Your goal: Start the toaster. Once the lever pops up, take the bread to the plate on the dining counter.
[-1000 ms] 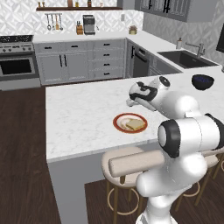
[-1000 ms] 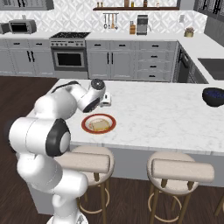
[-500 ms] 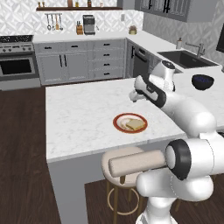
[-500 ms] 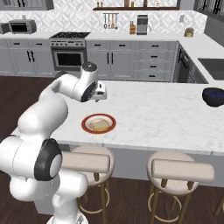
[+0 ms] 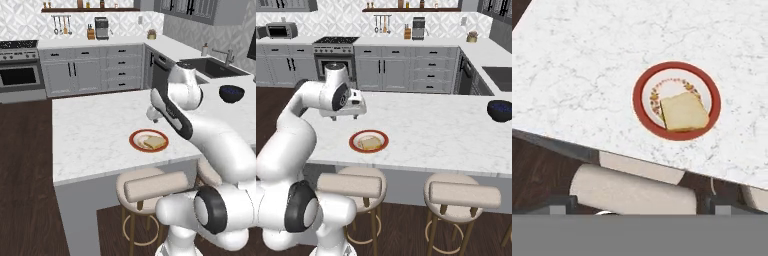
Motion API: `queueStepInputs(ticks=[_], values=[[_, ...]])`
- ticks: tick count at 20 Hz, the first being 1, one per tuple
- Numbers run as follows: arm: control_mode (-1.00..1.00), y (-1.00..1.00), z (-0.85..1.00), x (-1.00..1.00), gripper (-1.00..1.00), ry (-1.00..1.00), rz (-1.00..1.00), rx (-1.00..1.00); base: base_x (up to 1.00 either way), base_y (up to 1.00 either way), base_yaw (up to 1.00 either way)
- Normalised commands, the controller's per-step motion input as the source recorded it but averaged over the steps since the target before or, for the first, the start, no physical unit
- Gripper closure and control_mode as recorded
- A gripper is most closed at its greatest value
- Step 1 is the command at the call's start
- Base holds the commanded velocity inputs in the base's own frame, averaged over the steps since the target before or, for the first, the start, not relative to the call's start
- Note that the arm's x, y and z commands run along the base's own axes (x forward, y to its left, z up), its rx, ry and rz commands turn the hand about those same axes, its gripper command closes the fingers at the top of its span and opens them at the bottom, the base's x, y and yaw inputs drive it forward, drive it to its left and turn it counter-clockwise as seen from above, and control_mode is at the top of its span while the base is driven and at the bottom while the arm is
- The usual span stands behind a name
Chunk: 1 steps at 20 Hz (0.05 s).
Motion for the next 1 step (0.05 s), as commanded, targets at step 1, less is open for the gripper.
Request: queueStepInputs(ticks=[1], values=[[-1.00, 0.00, 0.08, -0.80, -1.00, 0.00, 0.00, -0.03, 0.00, 0.00, 0.00]])
